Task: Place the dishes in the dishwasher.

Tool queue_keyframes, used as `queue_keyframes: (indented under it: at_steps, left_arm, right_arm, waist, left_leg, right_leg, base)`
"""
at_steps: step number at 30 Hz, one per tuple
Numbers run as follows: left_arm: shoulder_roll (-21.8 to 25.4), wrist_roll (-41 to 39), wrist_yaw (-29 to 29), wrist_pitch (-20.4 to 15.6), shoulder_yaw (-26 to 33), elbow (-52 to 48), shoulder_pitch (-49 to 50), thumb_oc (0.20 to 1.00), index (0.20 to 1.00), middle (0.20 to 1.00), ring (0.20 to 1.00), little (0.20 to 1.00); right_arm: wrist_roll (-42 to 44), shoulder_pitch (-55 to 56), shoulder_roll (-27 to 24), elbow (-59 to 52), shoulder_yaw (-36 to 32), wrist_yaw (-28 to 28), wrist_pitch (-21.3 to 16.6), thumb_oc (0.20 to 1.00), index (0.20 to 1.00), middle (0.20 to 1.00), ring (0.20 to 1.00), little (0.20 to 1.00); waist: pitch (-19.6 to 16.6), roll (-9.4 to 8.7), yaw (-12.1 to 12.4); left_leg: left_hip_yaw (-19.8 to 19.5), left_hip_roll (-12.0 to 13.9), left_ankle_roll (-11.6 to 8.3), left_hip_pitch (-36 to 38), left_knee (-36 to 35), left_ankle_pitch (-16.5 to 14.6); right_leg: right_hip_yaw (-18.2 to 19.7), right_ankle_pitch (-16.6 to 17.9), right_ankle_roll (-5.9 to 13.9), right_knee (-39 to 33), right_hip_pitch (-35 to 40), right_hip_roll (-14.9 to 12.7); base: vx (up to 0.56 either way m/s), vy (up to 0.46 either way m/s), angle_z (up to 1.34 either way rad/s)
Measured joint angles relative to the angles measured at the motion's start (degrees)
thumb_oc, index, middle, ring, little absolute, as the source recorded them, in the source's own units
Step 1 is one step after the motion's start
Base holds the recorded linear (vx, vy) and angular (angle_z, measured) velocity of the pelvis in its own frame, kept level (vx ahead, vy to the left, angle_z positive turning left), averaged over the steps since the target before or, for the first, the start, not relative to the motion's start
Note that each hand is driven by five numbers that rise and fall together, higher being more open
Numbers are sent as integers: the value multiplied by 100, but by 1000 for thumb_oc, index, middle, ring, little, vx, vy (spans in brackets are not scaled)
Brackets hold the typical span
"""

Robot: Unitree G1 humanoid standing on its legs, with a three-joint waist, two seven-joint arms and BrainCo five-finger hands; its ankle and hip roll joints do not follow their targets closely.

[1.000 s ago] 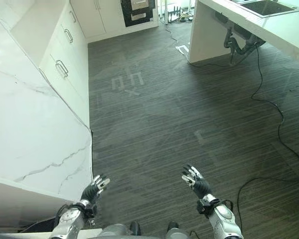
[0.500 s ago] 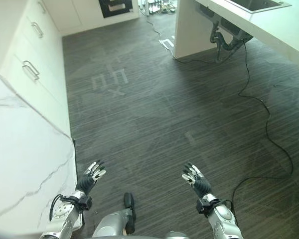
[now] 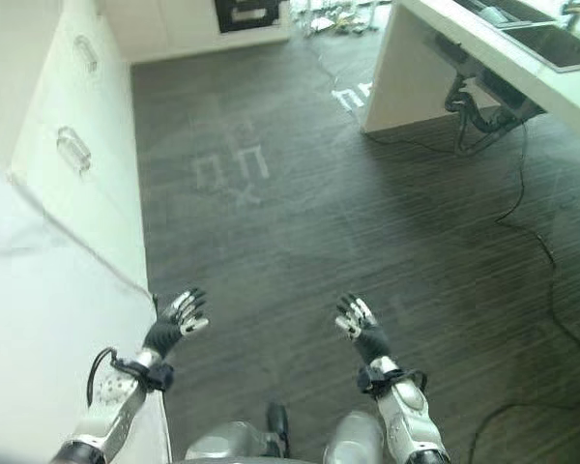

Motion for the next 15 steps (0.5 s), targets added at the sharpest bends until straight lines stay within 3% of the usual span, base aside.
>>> queue_keyframes:
  at_steps: [1,2,4,5,7,8,9,10,11,12,13,15]
  left_arm:
    - [-25,1,0,12,18,88,-75,1000,1000,1000,1000,1000]
    - [-46,0,3,14,31,115,-99,1000,1000,1000,1000,1000]
    - [-106,0,7,14,25,192,-104,1000,1000,1000,1000,1000]
    - [-107,3,7,29,20,217,-74,1000,1000,1000,1000,1000]
    - [-166,29,7,30,20,217,-5,1000,1000,1000,1000,1000]
    - [-237,121,12,32,20,219,40,1000,1000,1000,1000,1000]
    - [-285,153,15,32,22,220,79,1000,1000,1000,1000,1000]
    - [-306,216,15,32,17,220,156,1000,1000,1000,1000,1000]
    - [-430,219,13,62,12,260,201,1000,1000,1000,1000,1000]
    - [-433,219,8,62,31,218,273,1000,1000,1000,1000,1000]
    - [-408,219,10,59,67,180,397,1000,1000,1000,1000,1000]
    - [-333,218,25,55,74,27,520,1000,1000,1000,1000,1000]
  right_arm:
    - [1,108,-70,3,-22,4,1,1000,1000,1000,1000,1000]
    - [1,168,-161,8,-26,17,3,1000,1000,1000,1000,1000]
    - [0,313,-367,0,-100,36,1,1000,1000,1000,1000,1000]
    - [0,416,-365,-8,-161,54,5,1000,1000,1000,1000,1000]
    - [-4,524,-300,-5,-155,61,99,1000,1000,1000,1000,1000]
    - [-8,527,-297,-41,-139,80,140,1000,1000,1000,1000,1000]
    - [-8,507,-298,-64,-137,95,151,1000,1000,1000,1000,1000]
    - [-7,491,-309,-75,-138,101,160,1000,1000,1000,1000,1000]
    - [-3,413,-423,-40,-157,89,172,1000,1000,1000,1000,1000]
    - [-4,318,-471,0,-137,83,187,1000,1000,1000,1000,1000]
    - [-4,263,-458,13,-126,87,189,1000,1000,1000,1000,1000]
    - [-5,215,-480,-17,-112,94,181,1000,1000,1000,1000,1000]
  waist:
    - [-10,-96,-84]
    - [-8,-141,-122]
    - [-23,-183,-277]
    - [-24,-168,-390]
    - [-50,-115,-498]
    - [-91,4,-510]
    - [-105,-1,-513]
    - [-187,-14,-480]
    - [-241,163,-498]
    - [-262,208,-443]
    - [-262,196,-332]
    - [-320,165,-210]
  left_leg:
    - [1,-96,-240,127,2,-148]
    - [2,-188,-415,257,8,-262]
    - [-6,-404,-678,452,147,-701]
    - [-178,-540,-357,623,284,-734]
    - [-424,-612,-334,961,283,-847]
    - [-544,-521,-493,1086,361,-941]
    - [-531,-510,-496,1133,570,-940]
    - [-531,-550,-504,1164,761,-945]
    - [-548,-494,-606,1220,953,-955]
    - [-474,-482,-897,1162,1379,-779]
    - [-448,-419,-986,1068,1781,-882]
    - [-483,219,-1109,467,3056,-946]
  right_leg:
    - [-195,87,-64,-1131,-23,69]
    - [-177,262,-68,-1816,-59,108]
    - [-68,935,-37,-2995,-242,109]
    - [41,1130,-62,-3176,-296,113]
    - [6,1179,-211,-2517,-362,216]
    - [-164,962,-653,-2122,-238,465]
    - [-282,802,-1099,-2129,14,710]
    - [-290,698,-1301,-2265,293,873]
    - [-151,791,-1534,-2374,519,1023]
    - [22,604,-1598,-2408,723,1039]
    - [161,486,-1584,-2516,969,1027]
    - [240,207,-1525,-2728,1605,1020]
  base:
    - [377,-133,-1]
    - [404,-136,4]
    - [384,-118,9]
    - [363,-154,30]
    - [402,-263,44]
    - [386,-277,39]
    - [345,-223,34]
    - [360,-228,31]
    - [389,-275,14]
    - [363,-290,-8]
    - [316,-276,-22]
    - [271,-262,-26]
